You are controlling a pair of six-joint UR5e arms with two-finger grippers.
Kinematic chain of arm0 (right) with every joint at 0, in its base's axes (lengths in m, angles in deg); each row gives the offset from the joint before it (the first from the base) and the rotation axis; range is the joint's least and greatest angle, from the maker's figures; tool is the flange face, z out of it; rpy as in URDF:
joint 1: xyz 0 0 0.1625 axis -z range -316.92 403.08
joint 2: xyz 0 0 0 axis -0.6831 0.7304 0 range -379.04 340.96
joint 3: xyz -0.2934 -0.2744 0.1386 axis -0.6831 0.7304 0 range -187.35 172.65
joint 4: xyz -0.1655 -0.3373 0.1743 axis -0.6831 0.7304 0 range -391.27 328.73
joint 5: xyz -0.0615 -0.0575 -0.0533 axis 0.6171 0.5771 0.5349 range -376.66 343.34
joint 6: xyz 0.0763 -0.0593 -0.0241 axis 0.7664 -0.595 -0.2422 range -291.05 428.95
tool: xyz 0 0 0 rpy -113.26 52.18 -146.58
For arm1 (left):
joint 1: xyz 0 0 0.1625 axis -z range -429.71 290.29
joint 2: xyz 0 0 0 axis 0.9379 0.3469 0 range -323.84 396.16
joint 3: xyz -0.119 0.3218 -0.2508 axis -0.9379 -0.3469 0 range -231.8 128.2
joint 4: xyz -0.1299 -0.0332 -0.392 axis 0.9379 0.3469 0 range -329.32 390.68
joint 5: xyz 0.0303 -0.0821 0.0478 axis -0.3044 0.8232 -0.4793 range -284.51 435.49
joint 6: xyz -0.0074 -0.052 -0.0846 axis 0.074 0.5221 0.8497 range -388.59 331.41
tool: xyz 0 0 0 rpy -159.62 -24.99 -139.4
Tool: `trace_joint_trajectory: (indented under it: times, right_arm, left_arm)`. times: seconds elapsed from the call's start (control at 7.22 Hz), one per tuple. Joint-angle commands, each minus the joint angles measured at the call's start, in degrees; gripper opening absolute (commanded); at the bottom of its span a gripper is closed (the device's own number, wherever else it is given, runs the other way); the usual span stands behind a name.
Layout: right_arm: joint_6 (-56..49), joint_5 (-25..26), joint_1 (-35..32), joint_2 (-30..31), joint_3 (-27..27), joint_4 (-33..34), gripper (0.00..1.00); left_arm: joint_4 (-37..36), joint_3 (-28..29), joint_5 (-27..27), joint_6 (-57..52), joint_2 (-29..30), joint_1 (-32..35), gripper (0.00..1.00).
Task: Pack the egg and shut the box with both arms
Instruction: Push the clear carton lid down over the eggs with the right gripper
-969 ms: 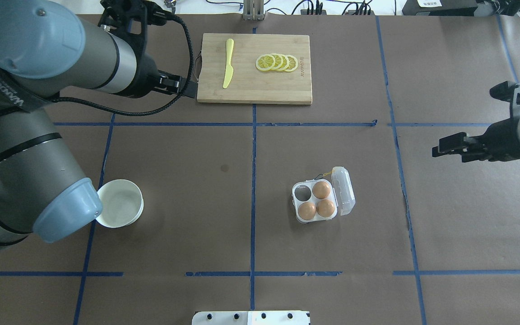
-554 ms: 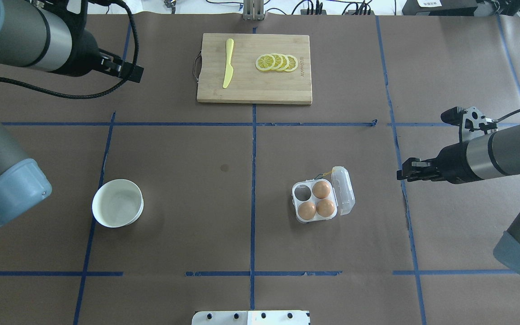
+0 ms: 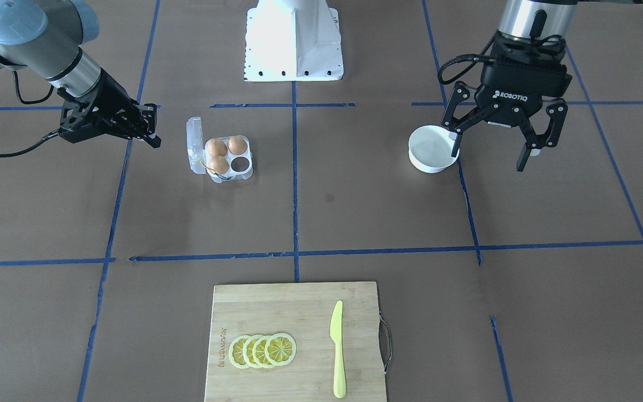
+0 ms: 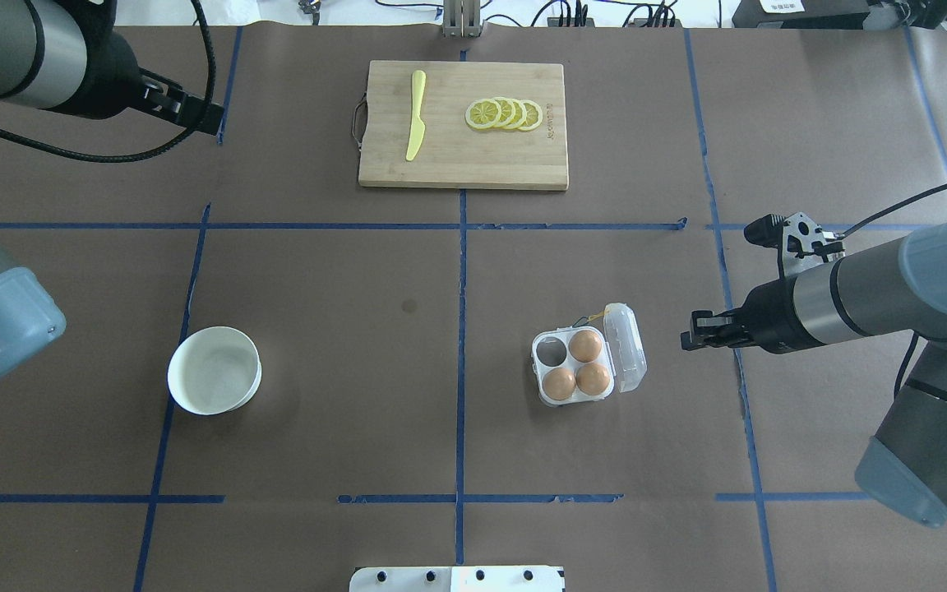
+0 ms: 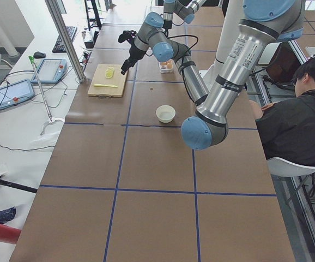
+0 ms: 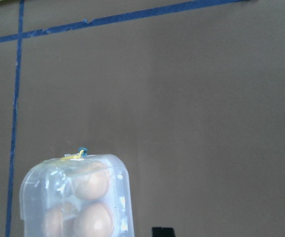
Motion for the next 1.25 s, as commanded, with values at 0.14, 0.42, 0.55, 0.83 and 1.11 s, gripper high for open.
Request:
trace_joint_trajectory:
  times: [0.14, 0.42, 0.55, 0.83, 1.11]
  right_arm:
    - [0.18, 0.07, 2.70, -6.47, 3.39, 0.08, 0.00]
    - [2.01, 1.64, 4.72, -13.04, 6.37, 0.26, 0.00]
    - [5.42, 3.05, 6.30, -17.26, 7.26, 1.65, 0.00]
    - [6.07, 3.24, 6.49, -22.20, 7.36, 5.78, 0.00]
    - [6.07, 3.41, 6.14, -22.57, 6.66, 6.24, 0.97]
  left_arm:
    - [0.00, 0.03, 0.54, -0.06, -0.03, 0.18, 1.00]
    - [0.00, 0.03, 0.63, -0.06, -0.03, 0.36, 1.00]
    - [0.00, 0.03, 0.63, -0.06, -0.03, 0.36, 1.00]
    - [0.00, 0.03, 0.63, -0.06, -0.12, 0.36, 1.00]
    - [0.00, 0.64, 0.63, 0.03, -0.21, 0.36, 1.00]
